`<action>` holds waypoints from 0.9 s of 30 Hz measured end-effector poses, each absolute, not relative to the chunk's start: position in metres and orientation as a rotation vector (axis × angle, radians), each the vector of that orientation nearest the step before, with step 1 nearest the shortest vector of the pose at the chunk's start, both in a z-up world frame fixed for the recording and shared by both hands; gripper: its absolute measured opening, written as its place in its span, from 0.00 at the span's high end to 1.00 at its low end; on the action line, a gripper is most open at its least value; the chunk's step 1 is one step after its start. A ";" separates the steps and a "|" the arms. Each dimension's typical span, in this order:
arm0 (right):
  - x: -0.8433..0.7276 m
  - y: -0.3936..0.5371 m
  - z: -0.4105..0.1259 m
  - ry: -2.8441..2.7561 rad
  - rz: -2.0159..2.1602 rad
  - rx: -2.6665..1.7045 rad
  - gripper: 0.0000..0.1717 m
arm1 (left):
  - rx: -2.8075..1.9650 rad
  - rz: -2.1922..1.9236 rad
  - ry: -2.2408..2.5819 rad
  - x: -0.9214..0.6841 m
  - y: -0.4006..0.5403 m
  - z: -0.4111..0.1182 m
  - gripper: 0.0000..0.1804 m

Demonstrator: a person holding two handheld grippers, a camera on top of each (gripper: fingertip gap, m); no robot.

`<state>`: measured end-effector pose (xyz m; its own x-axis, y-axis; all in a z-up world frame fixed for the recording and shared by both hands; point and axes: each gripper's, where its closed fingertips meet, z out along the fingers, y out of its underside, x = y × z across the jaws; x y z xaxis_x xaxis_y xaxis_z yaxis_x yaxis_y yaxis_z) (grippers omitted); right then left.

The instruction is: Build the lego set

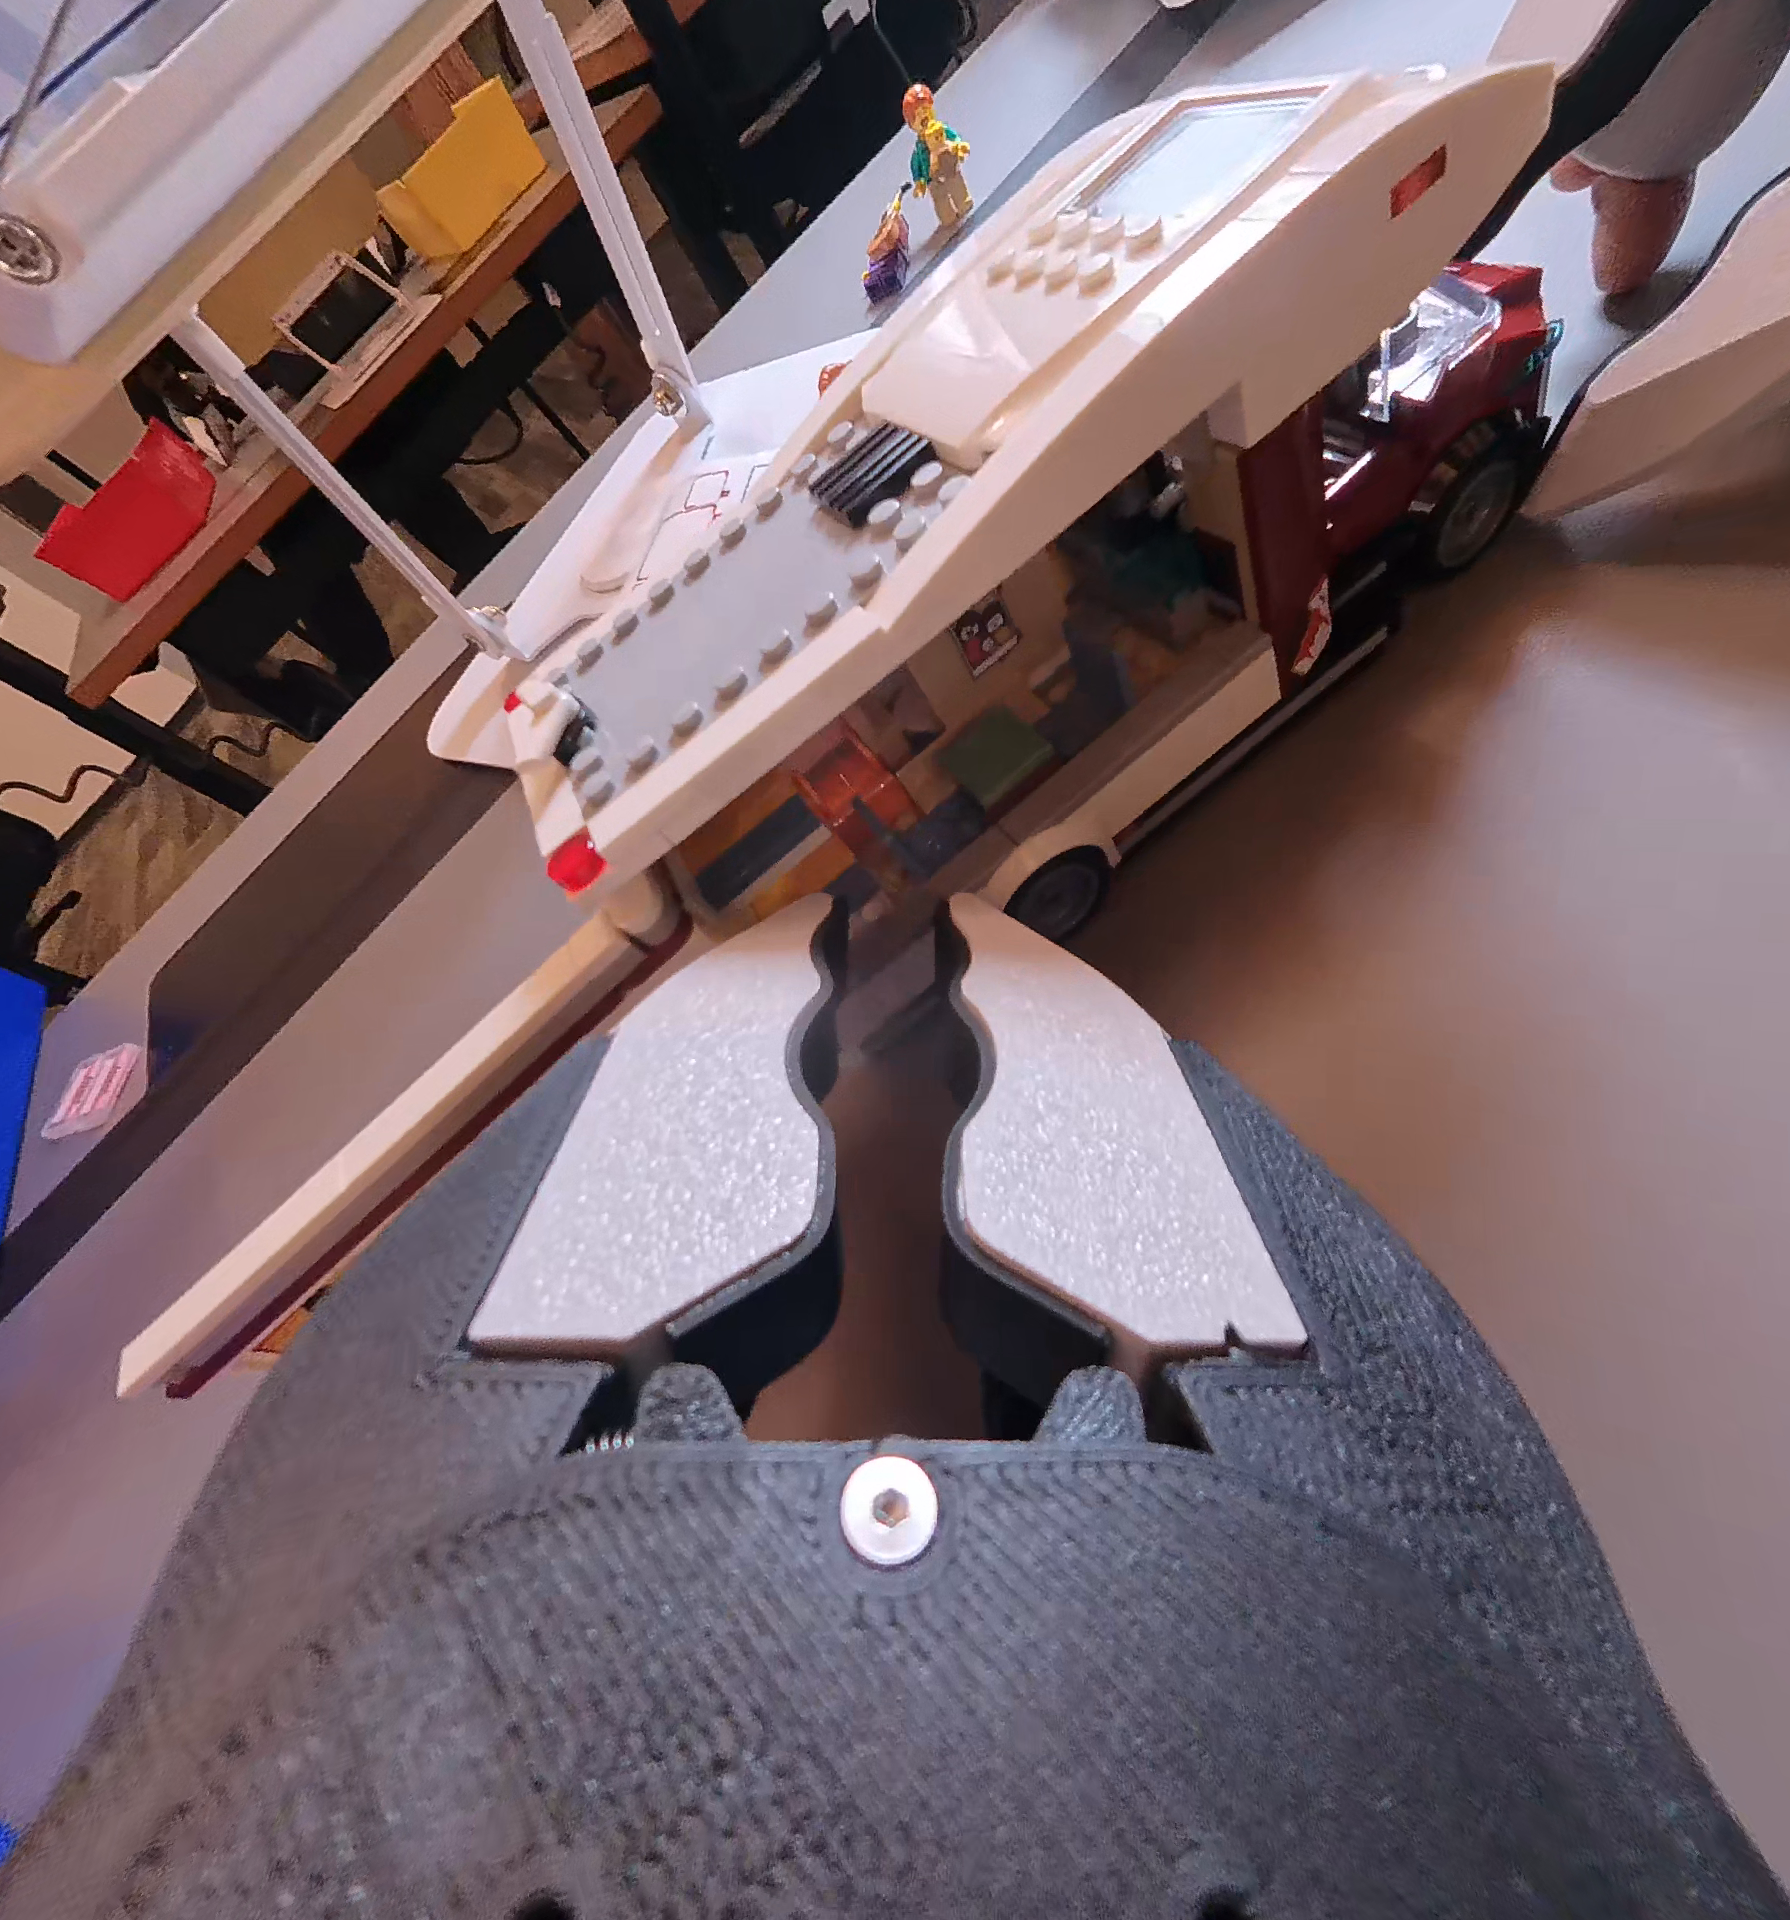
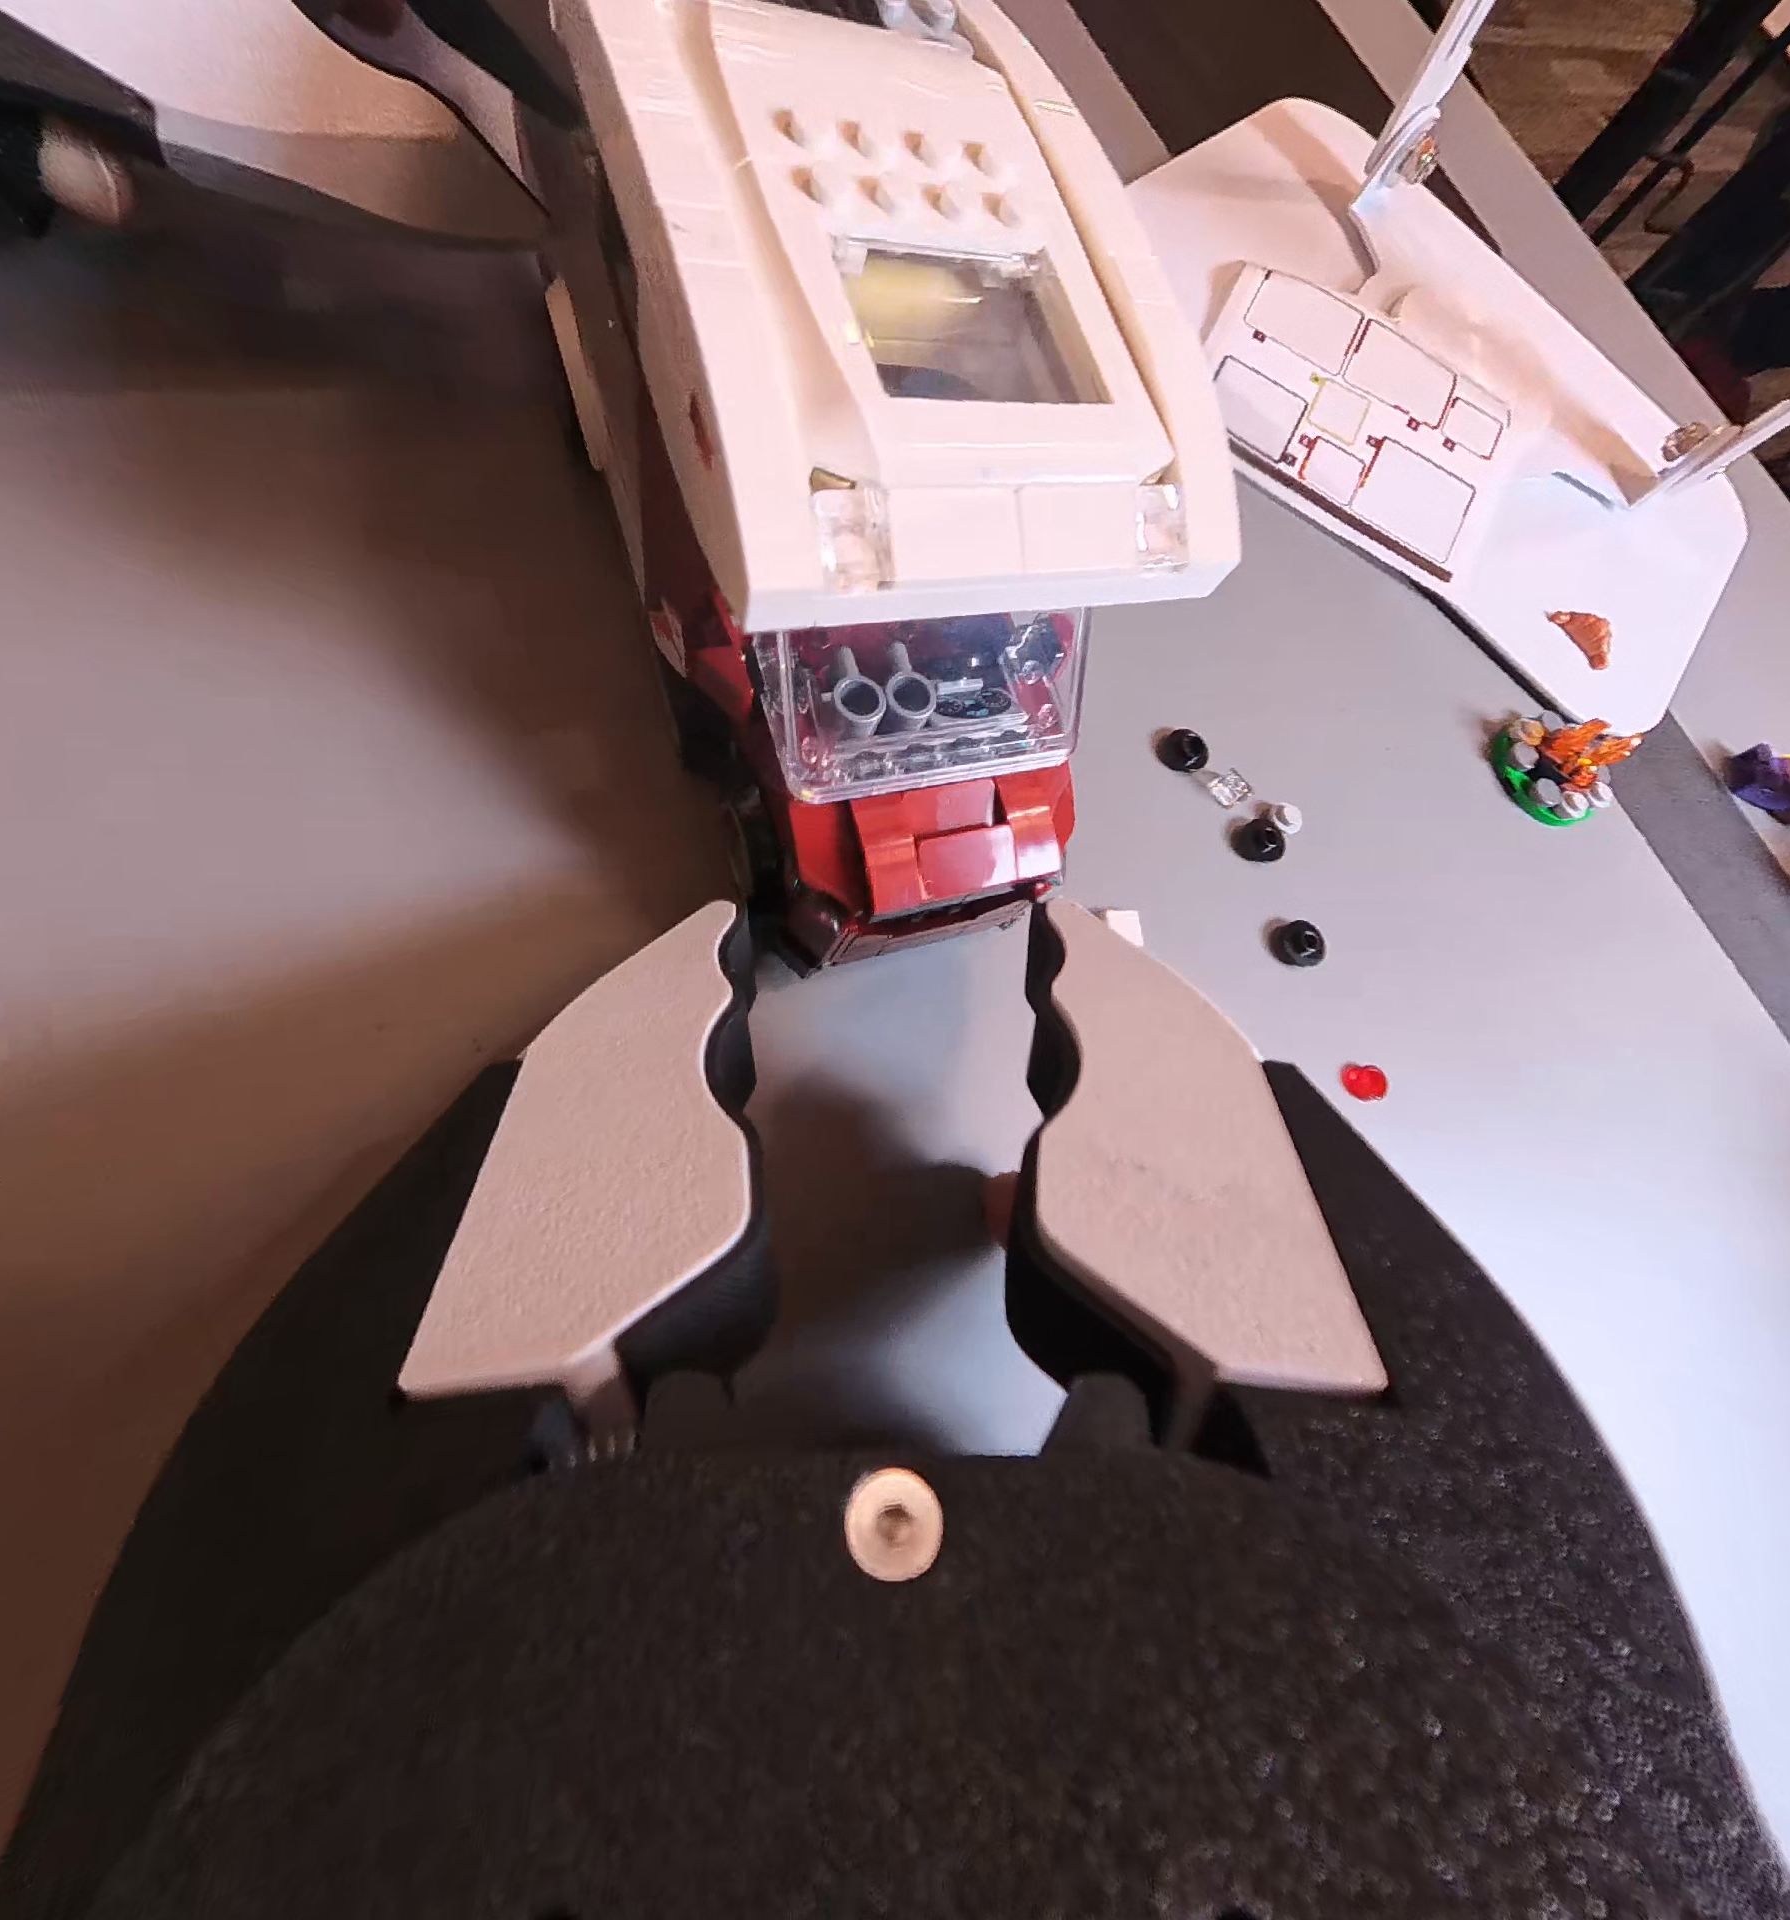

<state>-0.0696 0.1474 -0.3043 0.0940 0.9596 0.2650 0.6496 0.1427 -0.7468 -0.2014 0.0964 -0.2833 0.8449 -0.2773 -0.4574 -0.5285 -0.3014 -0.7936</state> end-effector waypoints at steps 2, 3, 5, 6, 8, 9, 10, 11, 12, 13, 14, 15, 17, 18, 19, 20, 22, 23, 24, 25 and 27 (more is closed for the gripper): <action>-0.068 0.146 -0.305 -1.642 0.476 -1.563 0.73 | -1.903 0.285 0.600 -0.202 0.096 -0.283 0.91; -0.067 0.144 -0.305 -1.654 0.477 -1.551 0.73 | -1.903 0.288 0.596 -0.202 0.096 -0.283 0.91; -0.066 0.139 -0.302 -1.683 0.535 -1.527 0.70 | -1.900 0.302 0.595 -0.204 0.095 -0.283 0.91; -0.064 0.135 -0.296 -1.698 0.596 -1.509 0.69 | -1.896 0.307 0.595 -0.204 0.094 -0.283 0.90; -0.057 0.142 -0.276 -1.669 0.703 -1.472 0.69 | -1.883 0.292 0.584 -0.204 0.090 -0.280 0.90; -0.051 0.154 -0.264 -1.618 0.730 -1.466 0.70 | -1.875 0.273 0.572 -0.203 0.088 -0.278 0.90; -0.045 0.172 -0.252 -1.550 0.740 -1.479 0.70 | -1.870 0.247 0.555 -0.202 0.086 -0.276 0.90; -0.039 0.193 -0.244 -1.485 0.735 -1.500 0.72 | -1.864 0.216 0.536 -0.201 0.085 -0.273 0.90; -0.033 0.217 -0.239 -1.426 0.709 -1.526 0.73 | -1.856 0.190 0.519 -0.201 0.084 -0.271 0.91; -0.028 0.242 -0.237 -1.370 0.665 -1.553 0.76 | -1.846 0.166 0.504 -0.200 0.083 -0.268 0.91; -0.025 0.267 -0.237 -1.323 0.626 -1.575 0.78 | -1.837 0.146 0.492 -0.199 0.083 -0.266 0.91; -0.025 0.289 -0.238 -1.294 0.598 -1.597 0.79 | -1.829 0.136 0.485 -0.199 0.082 -0.264 0.91; -0.032 0.331 -0.244 -1.271 0.536 -1.641 0.81 | -1.818 0.142 0.481 -0.200 0.082 -0.263 0.92; -0.037 0.351 -0.248 -1.274 0.503 -1.665 0.81 | -1.811 0.155 0.484 -0.201 0.081 -0.262 0.92; -0.042 0.369 -0.251 -1.288 0.470 -1.686 0.81 | -1.801 0.170 0.486 -0.203 0.080 -0.261 0.92; -0.047 0.387 -0.254 -1.298 0.436 -1.702 0.81 | -1.790 0.181 0.486 -0.204 0.079 -0.260 0.93; -0.057 0.415 -0.257 -1.315 0.392 -1.734 0.81 | -1.769 0.173 0.474 -0.205 0.077 -0.257 0.93; -0.063 0.423 -0.261 -1.334 0.406 -1.759 0.81 | -1.759 0.162 0.460 -0.205 0.076 -0.254 0.93; -0.068 0.428 -0.264 -1.342 0.422 -1.787 0.81 | -1.752 0.153 0.446 -0.207 0.076 -0.252 0.93; -0.072 0.434 -0.267 -1.336 0.426 -1.809 0.81 | -1.748 0.147 0.436 -0.208 0.075 -0.250 0.93; -0.076 0.443 -0.273 -1.309 0.404 -1.839 0.81 | -1.752 0.154 0.427 -0.212 0.075 -0.251 0.94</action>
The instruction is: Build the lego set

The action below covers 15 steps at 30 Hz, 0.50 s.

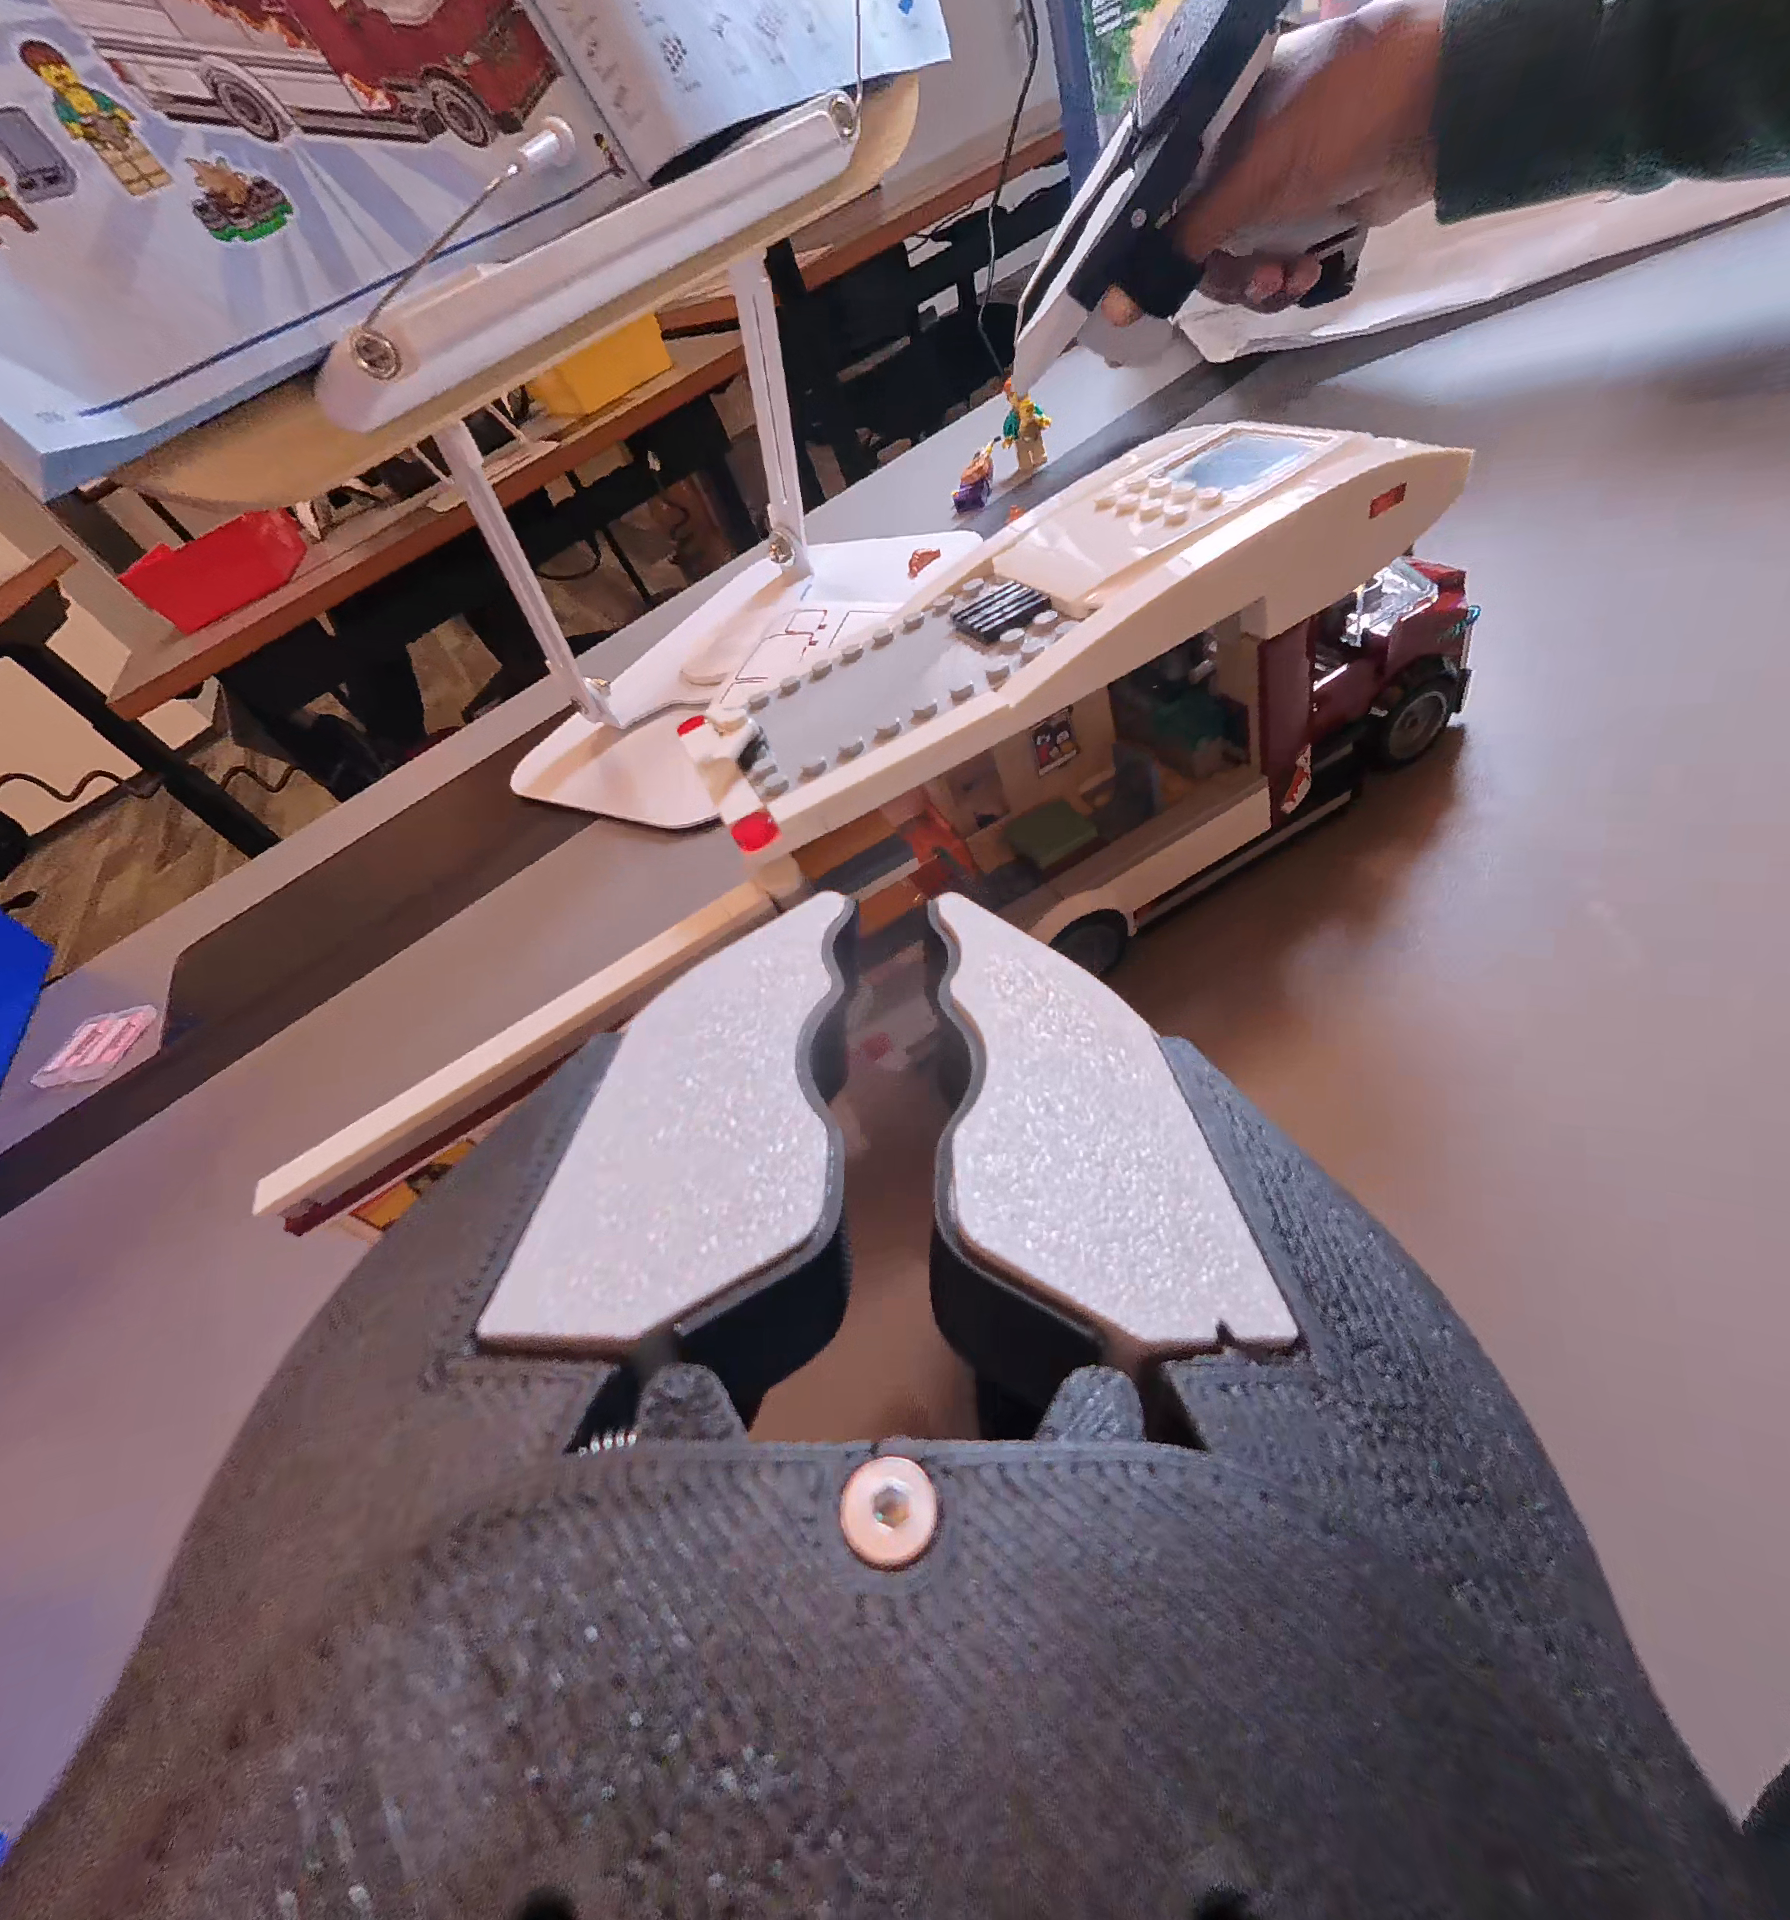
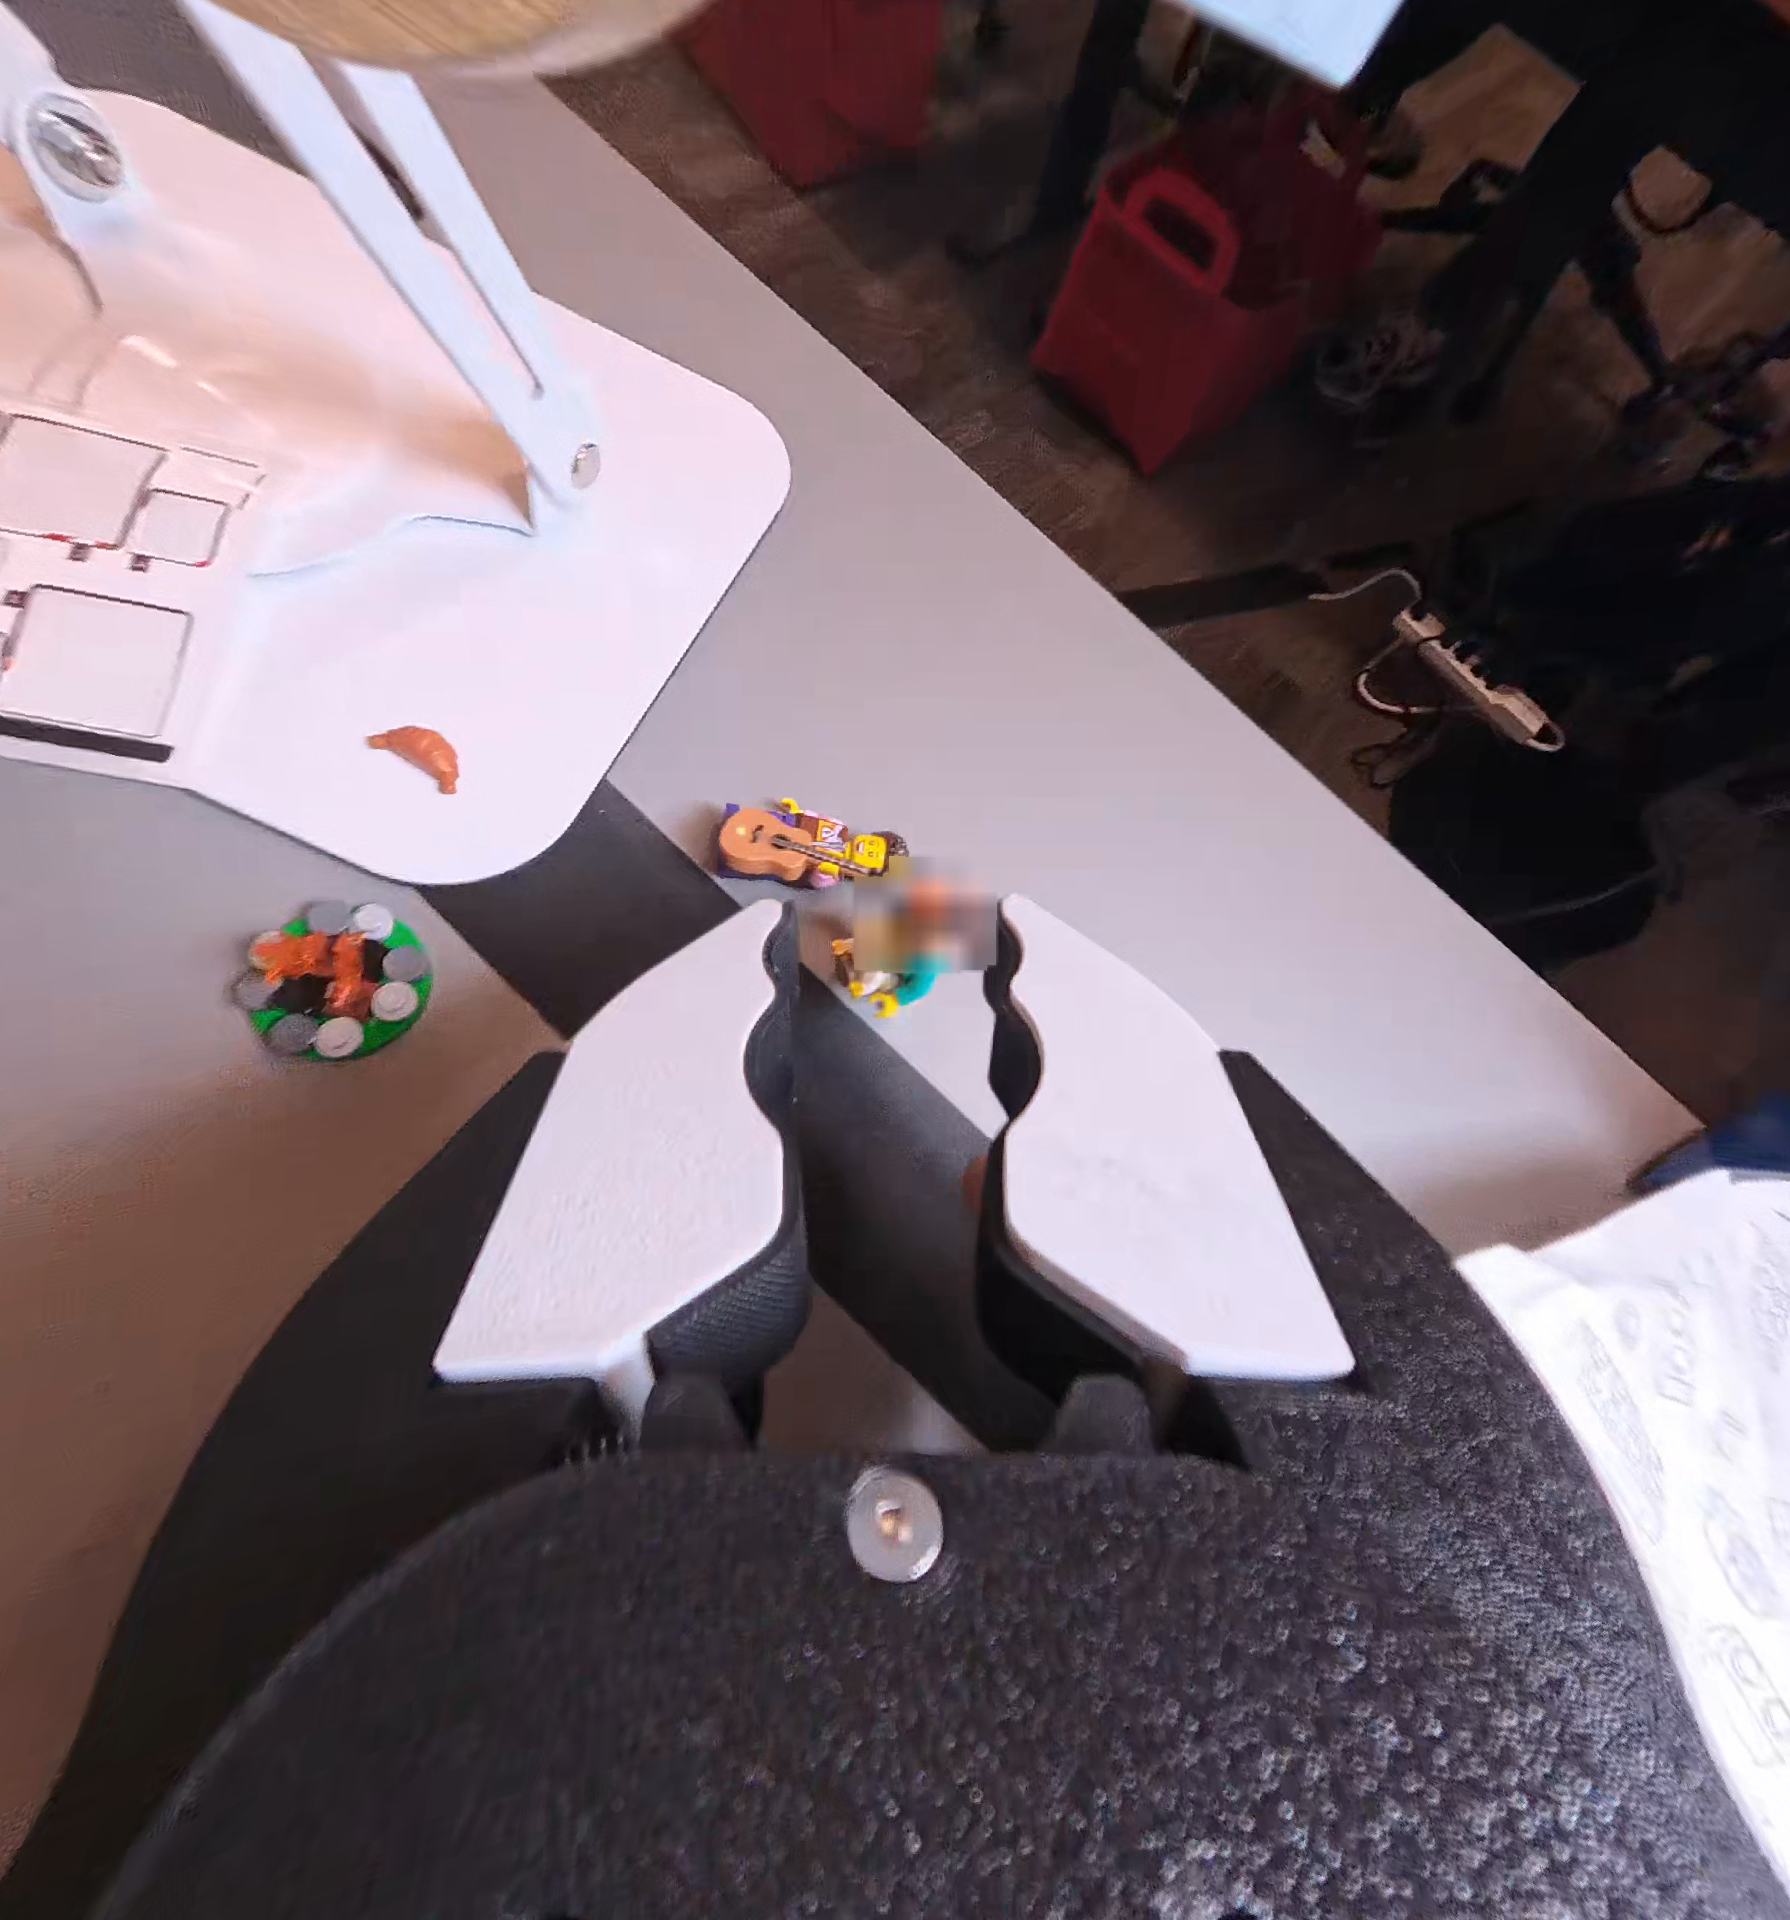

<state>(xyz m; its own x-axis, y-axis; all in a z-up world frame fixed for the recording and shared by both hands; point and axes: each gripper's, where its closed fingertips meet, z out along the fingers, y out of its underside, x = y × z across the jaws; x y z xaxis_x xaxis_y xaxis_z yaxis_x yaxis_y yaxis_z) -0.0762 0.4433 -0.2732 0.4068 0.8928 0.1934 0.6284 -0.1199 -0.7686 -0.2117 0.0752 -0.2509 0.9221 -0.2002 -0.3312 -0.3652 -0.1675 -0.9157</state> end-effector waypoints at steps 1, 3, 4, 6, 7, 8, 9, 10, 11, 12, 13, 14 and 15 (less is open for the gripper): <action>-0.076 0.448 -0.278 -1.295 0.374 -1.855 0.81 | -1.756 0.156 0.425 -0.213 0.075 -0.252 0.94; -0.077 0.451 -0.287 -1.290 0.370 -1.881 0.87 | -1.759 0.147 0.421 -0.213 0.075 -0.253 0.94; -0.078 0.450 -0.290 -1.284 0.381 -1.887 0.89 | -1.759 0.144 0.421 -0.213 0.075 -0.253 0.94; -0.079 0.446 -0.287 -1.275 0.408 -1.874 0.90 | -1.757 0.143 0.424 -0.212 0.075 -0.252 0.94; -0.079 0.441 -0.282 -1.278 0.429 -1.851 0.93 | -1.755 0.145 0.425 -0.211 0.074 -0.252 0.94; -0.079 0.432 -0.274 -1.288 0.462 -1.820 0.93 | -1.754 0.147 0.423 -0.211 0.074 -0.251 0.94; -0.078 0.419 -0.266 -1.314 0.502 -1.788 0.93 | -1.756 0.149 0.415 -0.212 0.073 -0.251 0.94; -0.076 0.404 -0.258 -1.345 0.533 -1.758 0.93 | -1.762 0.152 0.405 -0.213 0.073 -0.251 0.94; -0.073 0.387 -0.249 -1.379 0.562 -1.724 0.93 | -1.767 0.156 0.394 -0.215 0.073 -0.250 0.94; -0.071 0.365 -0.239 -1.421 0.613 -1.683 0.93 | -1.768 0.159 0.384 -0.217 0.072 -0.250 0.94; -0.071 0.340 -0.228 -1.470 0.684 -1.634 0.93 | -1.772 0.165 0.371 -0.219 0.072 -0.249 0.94; -0.070 0.311 -0.217 -1.527 0.766 -1.576 0.93 | -1.776 0.168 0.362 -0.221 0.073 -0.248 0.94; -0.070 0.279 -0.207 -1.595 0.851 -1.518 0.93 | -1.782 0.158 0.357 -0.222 0.073 -0.248 0.93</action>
